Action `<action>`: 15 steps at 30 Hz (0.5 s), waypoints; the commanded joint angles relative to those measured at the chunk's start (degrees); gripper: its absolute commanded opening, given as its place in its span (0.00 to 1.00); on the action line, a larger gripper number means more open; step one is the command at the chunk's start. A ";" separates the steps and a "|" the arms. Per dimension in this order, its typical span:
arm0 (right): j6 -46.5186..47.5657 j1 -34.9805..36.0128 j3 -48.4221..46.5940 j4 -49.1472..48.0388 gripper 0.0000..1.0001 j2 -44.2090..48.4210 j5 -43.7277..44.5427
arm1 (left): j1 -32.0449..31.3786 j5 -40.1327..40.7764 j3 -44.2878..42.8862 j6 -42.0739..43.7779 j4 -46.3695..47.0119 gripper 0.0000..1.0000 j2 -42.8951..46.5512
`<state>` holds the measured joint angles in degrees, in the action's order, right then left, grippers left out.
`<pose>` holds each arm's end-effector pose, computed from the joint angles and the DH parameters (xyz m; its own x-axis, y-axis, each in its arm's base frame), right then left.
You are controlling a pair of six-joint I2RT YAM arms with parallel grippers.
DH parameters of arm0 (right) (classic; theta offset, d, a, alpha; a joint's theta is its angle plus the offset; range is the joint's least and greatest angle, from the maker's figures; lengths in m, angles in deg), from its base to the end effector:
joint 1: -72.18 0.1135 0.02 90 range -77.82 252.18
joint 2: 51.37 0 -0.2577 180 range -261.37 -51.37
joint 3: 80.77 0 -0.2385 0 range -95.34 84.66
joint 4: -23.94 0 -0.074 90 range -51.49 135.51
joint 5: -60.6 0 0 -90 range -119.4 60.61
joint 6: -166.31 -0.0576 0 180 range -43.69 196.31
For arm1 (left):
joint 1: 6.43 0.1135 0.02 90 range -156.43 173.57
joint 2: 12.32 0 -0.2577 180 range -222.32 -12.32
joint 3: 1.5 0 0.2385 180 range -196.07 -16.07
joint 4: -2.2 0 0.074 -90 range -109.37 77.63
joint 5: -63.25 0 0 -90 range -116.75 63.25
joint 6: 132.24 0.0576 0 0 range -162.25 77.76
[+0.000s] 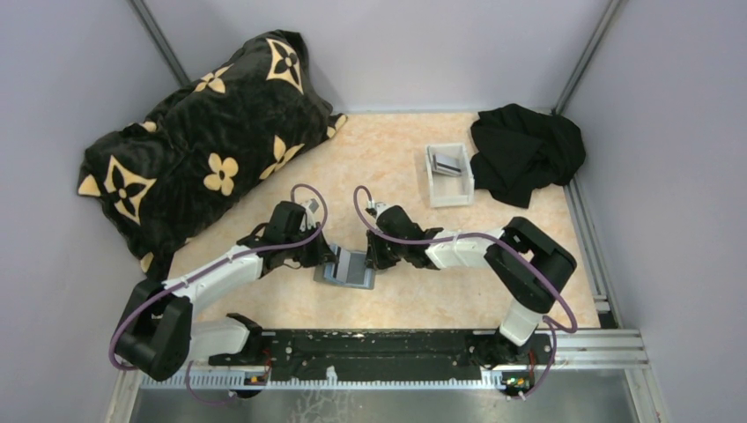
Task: Put the credit cards into the card holder
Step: Insert the credit card into the card holder.
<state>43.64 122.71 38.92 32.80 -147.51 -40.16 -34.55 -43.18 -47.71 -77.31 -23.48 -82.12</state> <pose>0.2039 0.2645 0.1383 -0.8312 -0.1752 -0.5276 -0.4681 0.7325 0.4943 0.1986 -0.1246 0.1620 -0.9003 -0.1438 -0.4109 0.1192 0.8264 -0.5503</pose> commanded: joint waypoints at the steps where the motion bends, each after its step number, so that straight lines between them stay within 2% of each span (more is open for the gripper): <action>1: -0.32 0.68 0.81 -1.92 0.00 -0.99 0.58 | 0.16 -1.00 1.49 -1.09 1.86 0.00 -0.15; 15: -0.52 0.63 1.54 -1.97 0.00 -0.94 0.74 | -0.19 5.57 1.43 -0.56 0.34 0.00 0.03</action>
<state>43.05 122.71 39.67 30.96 -147.64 -40.16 -34.66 -41.36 -46.62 -78.47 -22.21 -82.01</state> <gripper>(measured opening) 0.005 0.006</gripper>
